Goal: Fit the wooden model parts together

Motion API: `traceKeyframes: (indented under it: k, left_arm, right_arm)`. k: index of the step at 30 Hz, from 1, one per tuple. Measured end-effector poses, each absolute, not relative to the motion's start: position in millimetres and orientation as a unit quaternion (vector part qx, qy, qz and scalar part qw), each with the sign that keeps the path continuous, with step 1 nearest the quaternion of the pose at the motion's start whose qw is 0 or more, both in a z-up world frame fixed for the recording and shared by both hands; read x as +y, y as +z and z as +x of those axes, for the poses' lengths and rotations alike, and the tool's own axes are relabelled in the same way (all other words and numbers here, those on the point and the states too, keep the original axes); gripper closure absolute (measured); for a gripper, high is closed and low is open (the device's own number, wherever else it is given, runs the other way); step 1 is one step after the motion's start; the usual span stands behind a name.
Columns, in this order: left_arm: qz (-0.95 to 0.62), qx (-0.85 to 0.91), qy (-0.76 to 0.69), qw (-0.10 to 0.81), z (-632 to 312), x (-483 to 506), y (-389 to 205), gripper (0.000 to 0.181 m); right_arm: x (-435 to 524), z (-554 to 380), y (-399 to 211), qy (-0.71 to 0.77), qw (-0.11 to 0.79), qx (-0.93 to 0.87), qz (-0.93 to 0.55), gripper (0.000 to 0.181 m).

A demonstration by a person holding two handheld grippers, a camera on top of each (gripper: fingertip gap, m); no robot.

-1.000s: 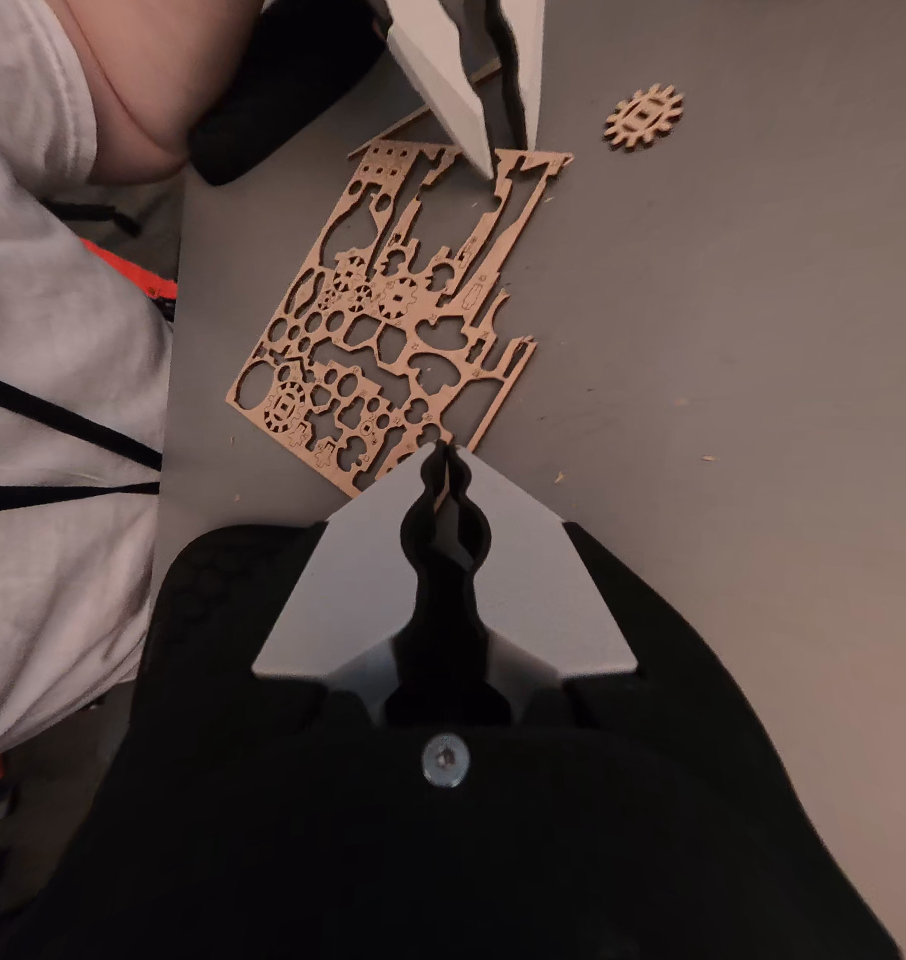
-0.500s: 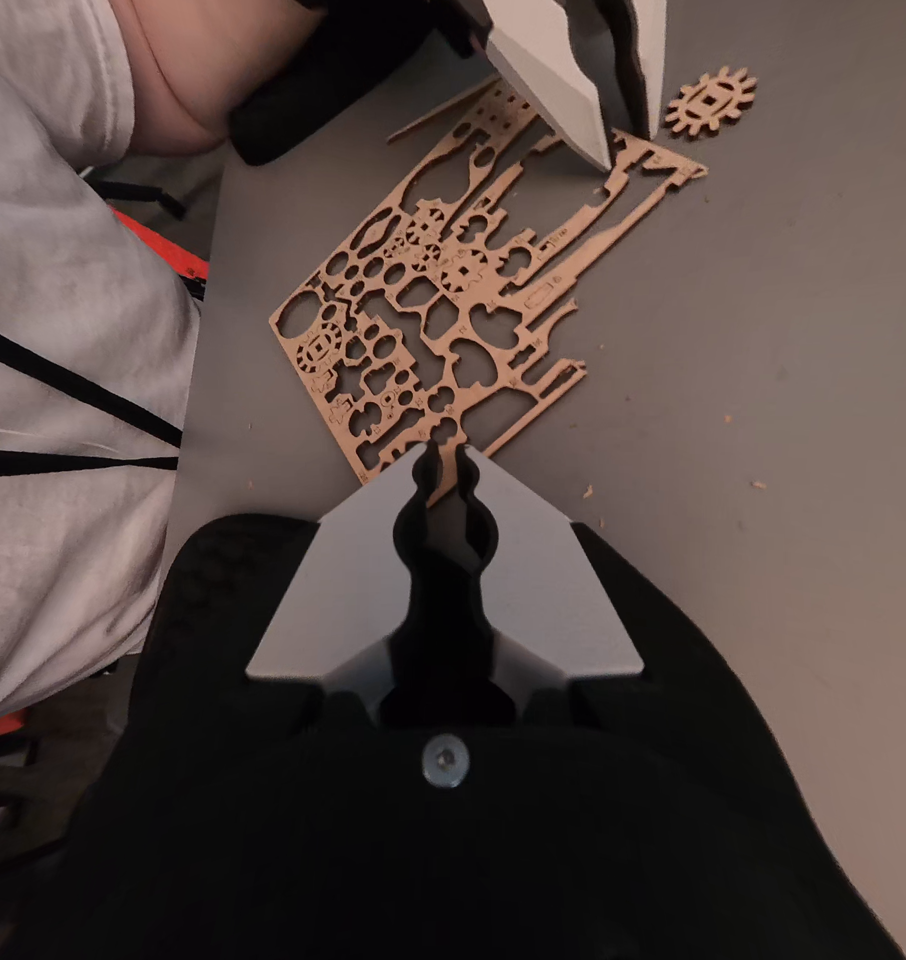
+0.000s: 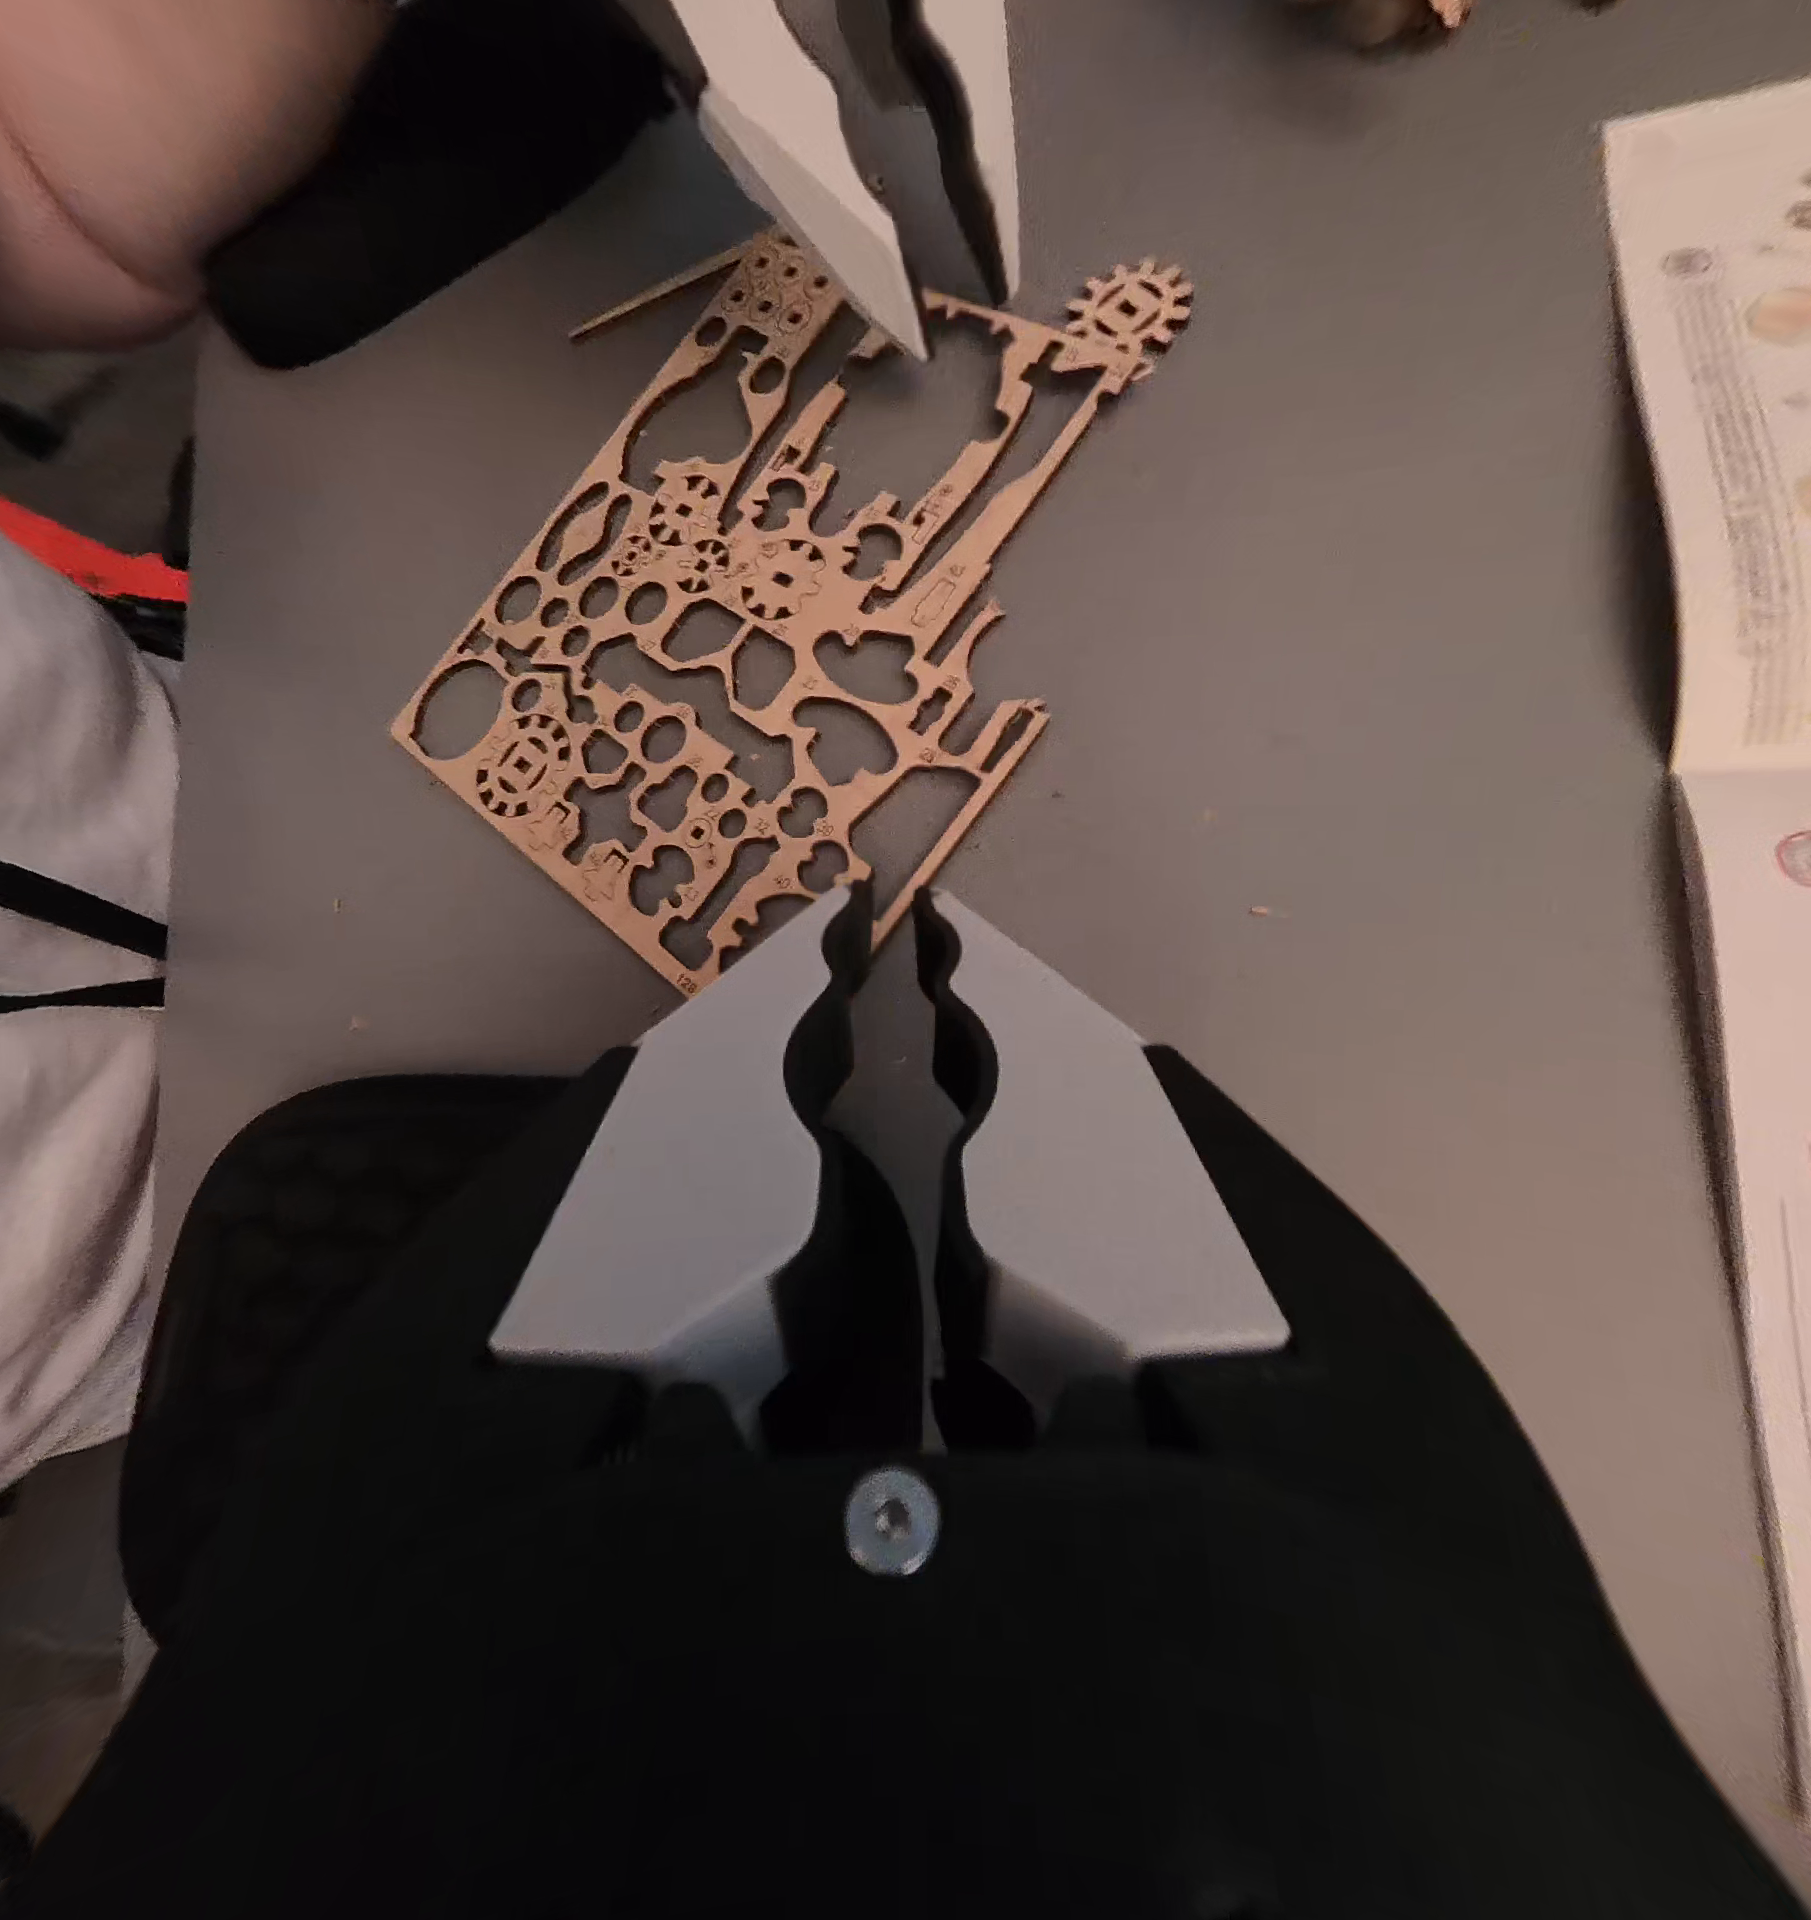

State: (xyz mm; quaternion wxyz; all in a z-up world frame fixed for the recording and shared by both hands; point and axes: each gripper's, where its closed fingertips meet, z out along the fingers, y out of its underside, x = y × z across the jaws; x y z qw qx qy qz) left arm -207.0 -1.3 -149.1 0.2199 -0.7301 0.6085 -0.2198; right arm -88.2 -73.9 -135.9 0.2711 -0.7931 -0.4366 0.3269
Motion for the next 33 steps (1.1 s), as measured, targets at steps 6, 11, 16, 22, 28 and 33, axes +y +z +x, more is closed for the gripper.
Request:
traceKeyframes:
  k: [6, 11, 16, 22, 28, 33]
  left_arm:
    - [-0.727, 0.61, -0.25, 0.193, -208, -6, -154, 0.167]
    - [-0.72, 0.613, -0.265, 0.191, -206, -6, -153, 0.173]
    - [-0.701, 0.584, -0.263, 0.314, -199, 30, -119, 0.158]
    - [-0.691, 0.614, -0.219, 0.313, -182, 33, -136, 0.13]
    - [-0.691, 0.633, -0.212, 0.278, -183, 32, -155, 0.146]
    - [-0.689, 0.634, -0.221, 0.273, -194, 31, -155, 0.153]
  right_arm:
    - [-100, -103, -155, 0.324, 0.2, -0.476, -0.793, 0.177]
    - [-114, -123, -142, 0.352, 0.223, -0.515, -0.749, 0.169]
    - [-123, -133, -141, 0.37, 0.217, -0.523, -0.736, 0.167]
    - [-128, -139, -137, 0.383, 0.217, -0.531, -0.724, 0.168]
    - [-105, -114, -123, 0.386, 0.263, -0.503, -0.728, 0.168]
    - [-98, -107, -121, 0.405, 0.267, -0.481, -0.73, 0.168]
